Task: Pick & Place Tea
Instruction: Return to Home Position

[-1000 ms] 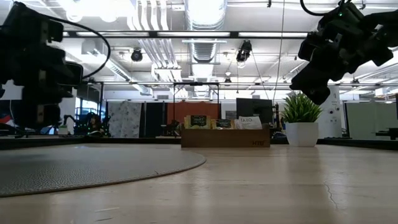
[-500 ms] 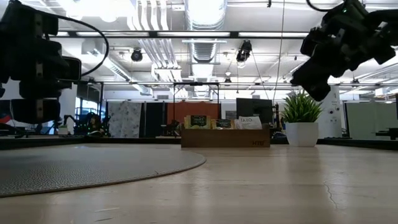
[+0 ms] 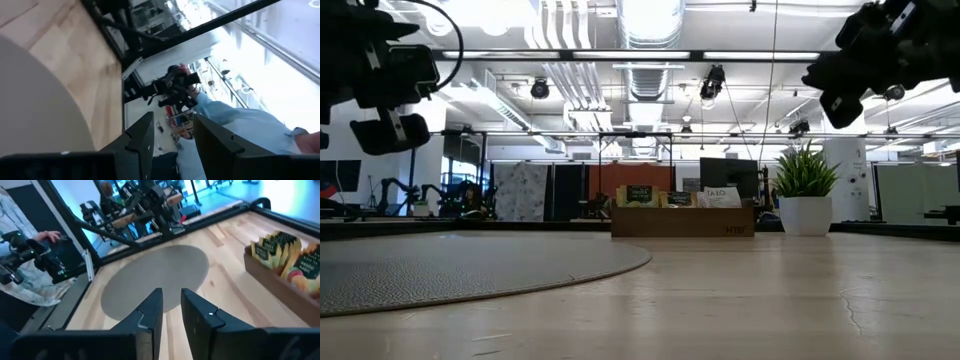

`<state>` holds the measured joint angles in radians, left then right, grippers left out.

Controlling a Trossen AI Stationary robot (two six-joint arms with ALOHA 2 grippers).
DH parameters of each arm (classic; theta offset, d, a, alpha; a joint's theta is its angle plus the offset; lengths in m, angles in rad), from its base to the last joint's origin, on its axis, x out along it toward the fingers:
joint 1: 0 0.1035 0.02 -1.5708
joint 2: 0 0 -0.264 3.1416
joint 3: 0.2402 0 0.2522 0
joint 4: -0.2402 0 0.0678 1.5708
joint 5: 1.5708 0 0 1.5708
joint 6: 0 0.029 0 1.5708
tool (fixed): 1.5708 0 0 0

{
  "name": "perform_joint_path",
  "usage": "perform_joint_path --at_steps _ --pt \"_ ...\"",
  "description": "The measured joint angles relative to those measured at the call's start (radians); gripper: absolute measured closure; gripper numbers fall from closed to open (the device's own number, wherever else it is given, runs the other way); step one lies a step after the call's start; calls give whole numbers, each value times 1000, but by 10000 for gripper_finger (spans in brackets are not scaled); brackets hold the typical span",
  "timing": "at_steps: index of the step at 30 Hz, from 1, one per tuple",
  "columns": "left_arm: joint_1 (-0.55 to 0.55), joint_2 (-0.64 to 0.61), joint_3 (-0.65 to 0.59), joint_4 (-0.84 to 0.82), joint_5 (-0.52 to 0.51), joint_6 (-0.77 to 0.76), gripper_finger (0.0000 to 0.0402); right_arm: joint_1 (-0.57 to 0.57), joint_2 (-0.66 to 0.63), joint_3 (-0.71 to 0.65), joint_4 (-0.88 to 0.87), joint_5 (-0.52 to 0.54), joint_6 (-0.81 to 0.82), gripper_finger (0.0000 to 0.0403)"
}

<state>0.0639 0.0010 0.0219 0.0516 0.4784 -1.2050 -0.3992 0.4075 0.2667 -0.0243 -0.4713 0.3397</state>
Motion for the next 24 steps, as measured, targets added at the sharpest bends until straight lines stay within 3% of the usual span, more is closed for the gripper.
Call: perform_joint_path --at_steps 10,20,24 --pt "0 0 -14 16 -6 1 271 0 -154 -65 4 0 0 335" --pt "2 0 -14 9 -6 1 271 0 -294 -227 2 0 1 335" --pt "2 0 -15 12 -6 1 271 10 -301 -239 85 8 -3 335"
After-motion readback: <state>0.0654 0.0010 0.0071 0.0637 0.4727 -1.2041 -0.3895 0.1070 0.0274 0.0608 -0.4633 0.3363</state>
